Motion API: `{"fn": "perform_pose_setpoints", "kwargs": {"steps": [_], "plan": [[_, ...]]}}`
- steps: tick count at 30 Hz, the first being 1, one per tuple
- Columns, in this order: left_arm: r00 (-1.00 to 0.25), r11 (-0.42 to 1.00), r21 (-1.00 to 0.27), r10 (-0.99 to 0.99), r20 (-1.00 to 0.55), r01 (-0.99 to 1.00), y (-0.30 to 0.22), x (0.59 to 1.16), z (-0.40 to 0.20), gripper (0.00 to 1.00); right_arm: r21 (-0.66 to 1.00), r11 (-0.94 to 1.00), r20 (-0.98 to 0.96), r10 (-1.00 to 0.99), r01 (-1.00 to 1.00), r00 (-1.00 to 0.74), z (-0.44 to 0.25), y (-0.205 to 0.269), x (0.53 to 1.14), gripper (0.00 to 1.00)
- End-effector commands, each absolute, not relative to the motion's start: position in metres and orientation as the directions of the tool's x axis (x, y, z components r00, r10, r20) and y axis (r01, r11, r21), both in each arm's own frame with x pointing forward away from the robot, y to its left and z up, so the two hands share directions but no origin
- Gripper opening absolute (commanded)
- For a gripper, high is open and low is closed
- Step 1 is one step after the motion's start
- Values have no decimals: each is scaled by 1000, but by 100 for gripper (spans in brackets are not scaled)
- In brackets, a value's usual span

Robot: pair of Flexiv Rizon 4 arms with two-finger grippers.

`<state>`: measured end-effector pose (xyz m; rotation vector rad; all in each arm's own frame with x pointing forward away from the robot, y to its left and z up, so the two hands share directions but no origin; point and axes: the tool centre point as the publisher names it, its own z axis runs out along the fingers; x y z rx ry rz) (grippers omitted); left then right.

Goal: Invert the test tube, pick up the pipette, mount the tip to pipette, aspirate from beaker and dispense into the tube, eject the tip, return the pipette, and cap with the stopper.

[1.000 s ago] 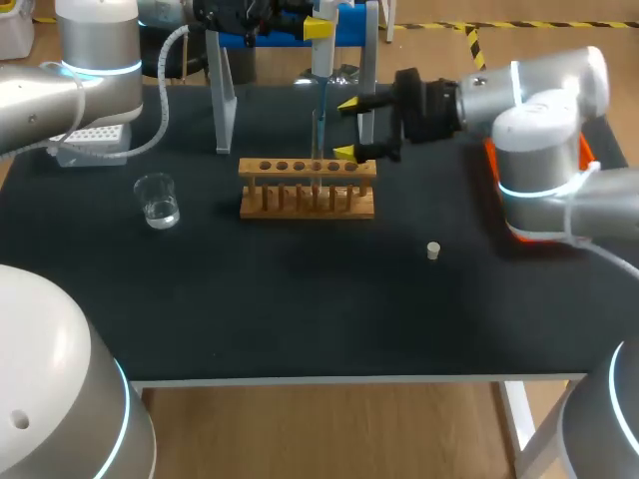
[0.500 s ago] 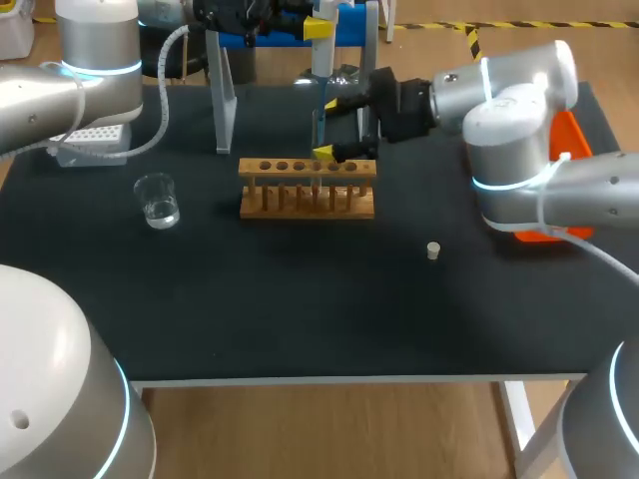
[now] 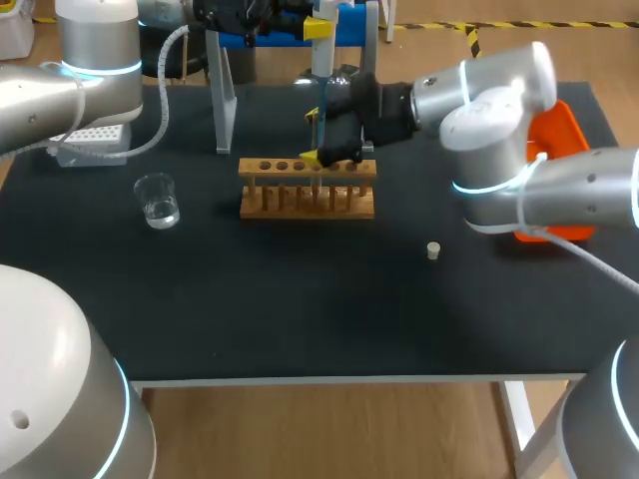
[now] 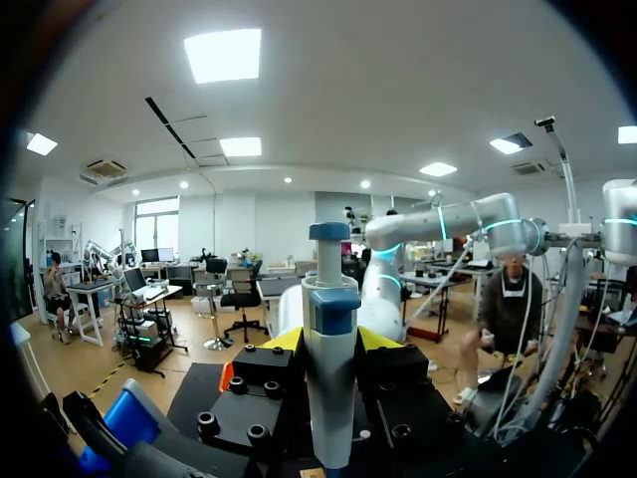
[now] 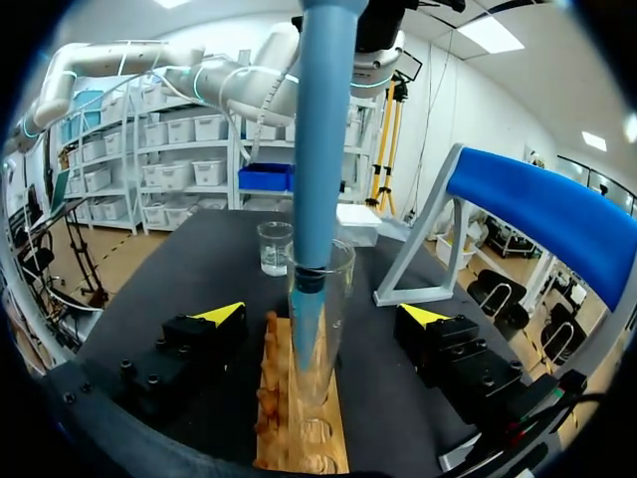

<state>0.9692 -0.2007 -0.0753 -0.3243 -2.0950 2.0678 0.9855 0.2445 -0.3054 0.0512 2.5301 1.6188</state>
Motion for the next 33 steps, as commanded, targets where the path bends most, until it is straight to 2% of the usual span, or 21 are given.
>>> {"fn": "perform_pose_setpoints", "kwargs": {"steps": [1,33], "plan": [[-959,11,-1000,283,-24,29,-200,971,-75,0,904,424,-105,106,-50,-989,-312,249,984,100],[-959,11,-1000,283,-24,29,-200,971,-75,0,888,456,-116,98,-59,-988,-316,260,984,100]]}}
